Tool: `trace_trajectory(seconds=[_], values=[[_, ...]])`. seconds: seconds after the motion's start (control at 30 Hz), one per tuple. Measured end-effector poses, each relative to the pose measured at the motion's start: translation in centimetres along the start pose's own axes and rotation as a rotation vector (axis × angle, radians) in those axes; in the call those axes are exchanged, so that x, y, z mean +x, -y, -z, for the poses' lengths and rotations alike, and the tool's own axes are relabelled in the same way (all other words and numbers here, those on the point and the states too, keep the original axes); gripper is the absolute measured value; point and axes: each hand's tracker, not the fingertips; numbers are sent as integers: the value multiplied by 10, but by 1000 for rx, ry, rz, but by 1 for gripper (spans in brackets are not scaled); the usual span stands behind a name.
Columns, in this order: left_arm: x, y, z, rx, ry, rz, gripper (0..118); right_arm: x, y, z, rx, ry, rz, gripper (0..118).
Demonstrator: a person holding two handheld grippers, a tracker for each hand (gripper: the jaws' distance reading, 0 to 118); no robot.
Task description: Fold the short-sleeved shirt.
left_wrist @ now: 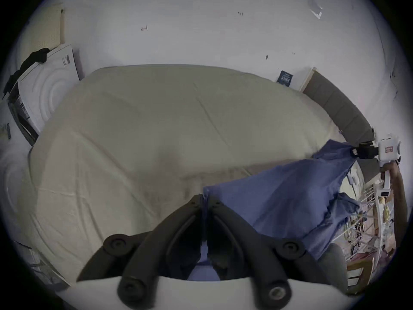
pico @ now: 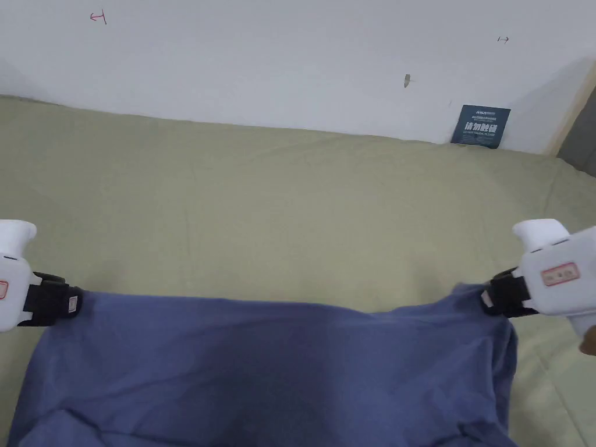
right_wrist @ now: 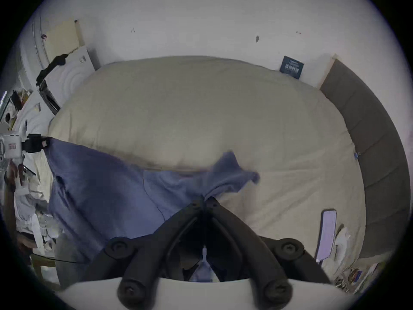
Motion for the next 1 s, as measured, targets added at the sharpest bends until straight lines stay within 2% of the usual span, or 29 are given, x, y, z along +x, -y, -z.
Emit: trace_trajectory(seconds=[0.2,0.37,0.6,0.8,0.83,0.9,0.93,1.0], values=[[-9,44,-48,-4,11,28,3,9,66,-57,20,-29,76,2],[-10,96,-75,-32,49,26,3,11,132,-78,-24,-74,152,2],[-14,166,-66,-120,48,-12,3,13,212,-68,-100,-81,242,2],[-25,205,-40,-212,49,-67,3,19,238,-43,-146,-48,304,2],[-27,208,-36,-212,57,-106,4,19,239,-38,-153,-48,296,2],[-30,209,-35,-188,65,-158,16,19,239,-34,-146,-37,296,4],[-32,208,-36,-178,44,-179,25,25,240,-33,-141,-43,306,18],[-37,205,-43,-172,2,-215,46,31,238,-40,-127,-72,345,73]])
